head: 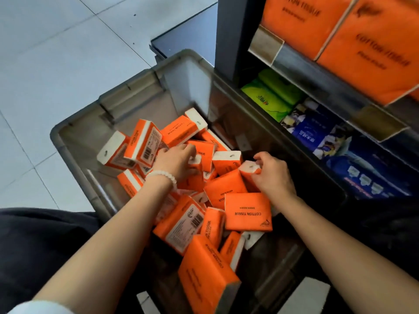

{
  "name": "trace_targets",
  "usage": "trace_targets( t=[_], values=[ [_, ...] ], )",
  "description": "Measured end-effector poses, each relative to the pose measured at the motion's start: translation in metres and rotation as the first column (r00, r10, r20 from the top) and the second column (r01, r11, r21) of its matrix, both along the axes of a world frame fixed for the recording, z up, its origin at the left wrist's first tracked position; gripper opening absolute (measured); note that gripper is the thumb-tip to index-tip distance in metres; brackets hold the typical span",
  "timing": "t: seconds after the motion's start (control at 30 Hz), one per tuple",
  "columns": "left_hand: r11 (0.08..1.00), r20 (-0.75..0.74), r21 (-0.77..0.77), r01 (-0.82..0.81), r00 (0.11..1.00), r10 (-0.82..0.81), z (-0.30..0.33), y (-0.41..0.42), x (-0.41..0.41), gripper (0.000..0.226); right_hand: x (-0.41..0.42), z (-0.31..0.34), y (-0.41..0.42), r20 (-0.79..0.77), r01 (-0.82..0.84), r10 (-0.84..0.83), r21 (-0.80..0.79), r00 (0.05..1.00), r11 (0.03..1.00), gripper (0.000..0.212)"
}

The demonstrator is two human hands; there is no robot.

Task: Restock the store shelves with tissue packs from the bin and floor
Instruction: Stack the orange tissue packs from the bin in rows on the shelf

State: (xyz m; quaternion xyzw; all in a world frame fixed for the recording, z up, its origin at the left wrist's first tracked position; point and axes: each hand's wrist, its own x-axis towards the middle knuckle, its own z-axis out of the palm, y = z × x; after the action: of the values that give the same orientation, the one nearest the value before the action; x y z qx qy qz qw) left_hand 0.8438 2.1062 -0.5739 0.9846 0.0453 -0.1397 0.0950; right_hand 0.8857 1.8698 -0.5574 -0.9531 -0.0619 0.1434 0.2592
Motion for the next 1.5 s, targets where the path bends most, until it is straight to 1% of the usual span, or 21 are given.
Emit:
trace_targets(
  t=[0.1, 0.2, 0.23, 0.3, 0.4, 0.53, 0.6, 0.67, 0.83, 0.9, 1.0, 1.07, 1.13, 1.23, 1.3, 1.33, 1.4, 1.5],
  values=[
    [1.0, 0.098, 0.01, -0.01, 0.995, 0.009, 0.033, -0.011, -0.007, 0.039, -0.003, 0.03, -0.003, 0.078, -0.013, 0.005, 0.105, 0.997, 0.994, 0.04],
    [0.996, 0.219, -0.086, -0.029, 0.975, 0.047, 0.078, -0.026, -0.017, 0.049, -0.01, 0.061, -0.011, 0.158, -0.017, -0.019, 0.223, 0.987, 0.975, 0.042],
    [0.994, 0.269, -0.109, -0.018, 0.962, 0.047, 0.094, -0.033, -0.022, 0.051, -0.014, 0.072, -0.016, 0.175, -0.02, -0.028, 0.266, 0.984, 0.964, 0.043],
    [0.996, 0.347, -0.09, 0.02, 0.938, 0.012, 0.123, -0.046, -0.033, 0.053, -0.024, 0.094, -0.028, 0.207, -0.029, -0.042, 0.324, 0.977, 0.946, 0.044],
    [0.995, 0.416, -0.06, 0.084, 0.908, -0.052, 0.159, -0.066, -0.043, 0.054, -0.038, 0.128, -0.05, 0.298, -0.071, -0.041, 0.356, 0.954, 0.932, 0.043],
    [0.977, 0.491, -0.107, 0.186, 0.864, -0.111, 0.203, -0.103, -0.045, 0.049, -0.055, 0.174, -0.093, 0.438, -0.062, -0.129, 0.397, 0.89, 0.916, 0.04],
    [0.96, 0.528, -0.144, 0.242, 0.839, -0.133, 0.224, -0.129, -0.043, 0.046, -0.063, 0.201, -0.122, 0.496, -0.044, -0.177, 0.402, 0.85, 0.915, 0.04],
    [0.94, 0.561, -0.149, 0.306, 0.809, -0.174, 0.244, -0.157, -0.038, 0.045, -0.069, 0.227, -0.156, 0.539, -0.022, -0.204, 0.382, 0.817, 0.924, 0.041],
    [0.858, 0.616, -0.225, 0.462, 0.749, -0.242, 0.285, -0.221, -0.022, 0.045, -0.082, 0.28, -0.239, 0.596, 0.063, -0.291, 0.373, 0.748, 0.926, 0.042],
    [0.825, 0.632, -0.262, 0.5, 0.735, -0.245, 0.296, -0.243, -0.014, 0.045, -0.082, 0.294, -0.265, 0.611, 0.099, -0.322, 0.369, 0.723, 0.924, 0.043],
    [0.79, 0.649, -0.29, 0.54, 0.718, -0.253, 0.302, -0.271, 0.001, 0.045, -0.078, 0.304, -0.293, 0.632, 0.107, -0.296, 0.319, 0.716, 0.942, 0.042],
    [0.784, 0.634, -0.295, 0.546, 0.726, -0.267, 0.296, -0.281, 0.014, 0.045, -0.072, 0.301, -0.303, 0.642, 0.11, -0.264, 0.27, 0.72, 0.957, 0.042],
    [0.804, 0.601, -0.265, 0.533, 0.743, -0.295, 0.283, -0.287, 0.026, 0.046, -0.065, 0.29, -0.309, 0.635, 0.112, -0.228, 0.217, 0.738, 0.97, 0.044],
    [0.856, 0.556, -0.168, 0.488, 0.764, -0.327, 0.27, -0.287, 0.037, 0.049, -0.052, 0.266, -0.314, 0.593, 0.079, -0.152, 0.148, 0.791, 0.986, 0.051],
    [0.89, 0.527, -0.118, 0.441, 0.787, -0.32, 0.267, -0.28, 0.044, 0.05, -0.046, 0.253, -0.317, 0.553, 0.076, -0.139, 0.136, 0.822, 0.988, 0.055],
    [0.893, 0.511, -0.083, 0.443, 0.788, -0.344, 0.266, -0.276, 0.046, 0.051, -0.046, 0.248, -0.32, 0.531, 0.082, -0.14, 0.131, 0.836, 0.988, 0.055],
    [0.876, 0.501, -0.009, 0.482, 0.761, -0.413, 0.264, -0.271, 0.05, 0.054, -0.047, 0.241, -0.326, 0.506, 0.09, -0.13, 0.102, 0.853, 0.991, 0.05],
    [0.831, 0.517, 0.128, 0.541, 0.679, -0.521, 0.264, -0.28, 0.052, 0.056, -0.052, 0.236, -0.335, 0.534, 0.094, -0.1, 0.039, 0.84, 0.995, 0.039]
  ],
)
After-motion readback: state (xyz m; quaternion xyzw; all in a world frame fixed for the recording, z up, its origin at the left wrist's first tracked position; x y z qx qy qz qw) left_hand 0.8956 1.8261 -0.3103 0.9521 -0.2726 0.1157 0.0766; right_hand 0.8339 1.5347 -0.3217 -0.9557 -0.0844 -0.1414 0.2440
